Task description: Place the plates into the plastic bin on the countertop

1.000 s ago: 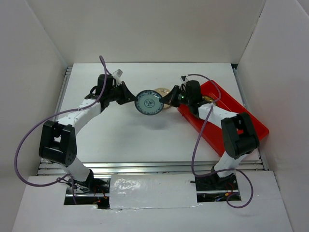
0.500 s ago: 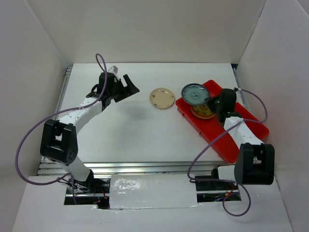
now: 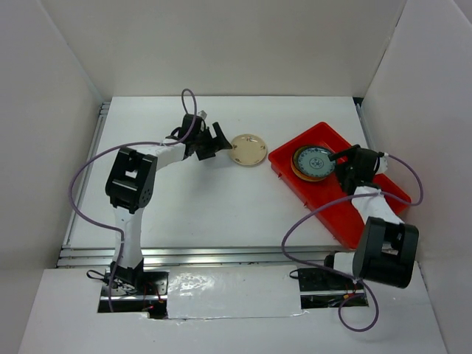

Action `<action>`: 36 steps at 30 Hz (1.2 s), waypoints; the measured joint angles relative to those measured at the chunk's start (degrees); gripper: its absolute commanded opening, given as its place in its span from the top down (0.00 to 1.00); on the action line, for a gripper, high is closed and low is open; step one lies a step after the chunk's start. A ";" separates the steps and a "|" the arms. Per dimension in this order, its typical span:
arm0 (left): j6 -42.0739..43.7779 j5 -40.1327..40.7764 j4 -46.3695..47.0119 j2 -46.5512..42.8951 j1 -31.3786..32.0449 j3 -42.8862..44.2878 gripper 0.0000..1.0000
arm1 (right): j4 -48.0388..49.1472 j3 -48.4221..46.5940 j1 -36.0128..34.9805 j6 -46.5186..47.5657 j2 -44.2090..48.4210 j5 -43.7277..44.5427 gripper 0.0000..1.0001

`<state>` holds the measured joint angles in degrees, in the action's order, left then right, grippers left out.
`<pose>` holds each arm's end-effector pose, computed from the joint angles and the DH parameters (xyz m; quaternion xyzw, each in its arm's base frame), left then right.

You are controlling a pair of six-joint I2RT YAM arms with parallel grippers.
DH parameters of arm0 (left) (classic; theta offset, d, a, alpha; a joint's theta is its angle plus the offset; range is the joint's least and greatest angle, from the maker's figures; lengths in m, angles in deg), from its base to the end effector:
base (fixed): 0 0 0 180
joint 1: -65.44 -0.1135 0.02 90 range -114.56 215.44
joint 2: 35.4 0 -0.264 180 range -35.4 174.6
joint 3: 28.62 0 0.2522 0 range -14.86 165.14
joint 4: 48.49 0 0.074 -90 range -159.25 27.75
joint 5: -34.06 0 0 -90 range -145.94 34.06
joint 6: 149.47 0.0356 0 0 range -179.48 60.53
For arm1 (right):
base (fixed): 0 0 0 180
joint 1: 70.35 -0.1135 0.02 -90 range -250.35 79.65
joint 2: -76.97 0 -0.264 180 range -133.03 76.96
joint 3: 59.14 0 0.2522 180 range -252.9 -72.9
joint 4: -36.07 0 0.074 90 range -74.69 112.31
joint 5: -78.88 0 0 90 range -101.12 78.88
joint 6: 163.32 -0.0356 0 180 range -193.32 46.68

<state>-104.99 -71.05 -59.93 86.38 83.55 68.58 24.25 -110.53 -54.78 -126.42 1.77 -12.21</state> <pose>0.4496 -0.1568 0.1693 -0.1513 0.8723 -0.3367 0.3205 0.2626 -0.0725 0.2031 0.4981 0.7370 0.1550 0.4298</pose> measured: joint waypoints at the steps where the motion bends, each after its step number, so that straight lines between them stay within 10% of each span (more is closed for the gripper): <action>1: 0.00 0.00 -0.02 0.02 0.22 0.24 0.01 | 0.02 0.39 -0.24 0.11 1.36 0.00 0.00; 17: 0.52 3.45 -6.78 10.34 2.47 16.28 0.27 | -11.63 3.32 -2.84 2.16 36.96 1.62 0.00; 28: -0.74 0.94 -5.73 13.29 2.97 17.53 0.99 | -13.90 2.45 -2.78 2.78 37.51 -4.70 0.00; 36: -4.22 7.65 -4.22 4.37 3.30 5.84 1.00 | -3.08 6.95 -8.48 4.42 28.11 -15.74 0.00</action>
<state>-109.21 -63.40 -64.14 90.75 86.85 74.41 21.17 -103.58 -63.26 -122.00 29.87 -27.94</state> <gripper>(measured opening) 0.040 0.997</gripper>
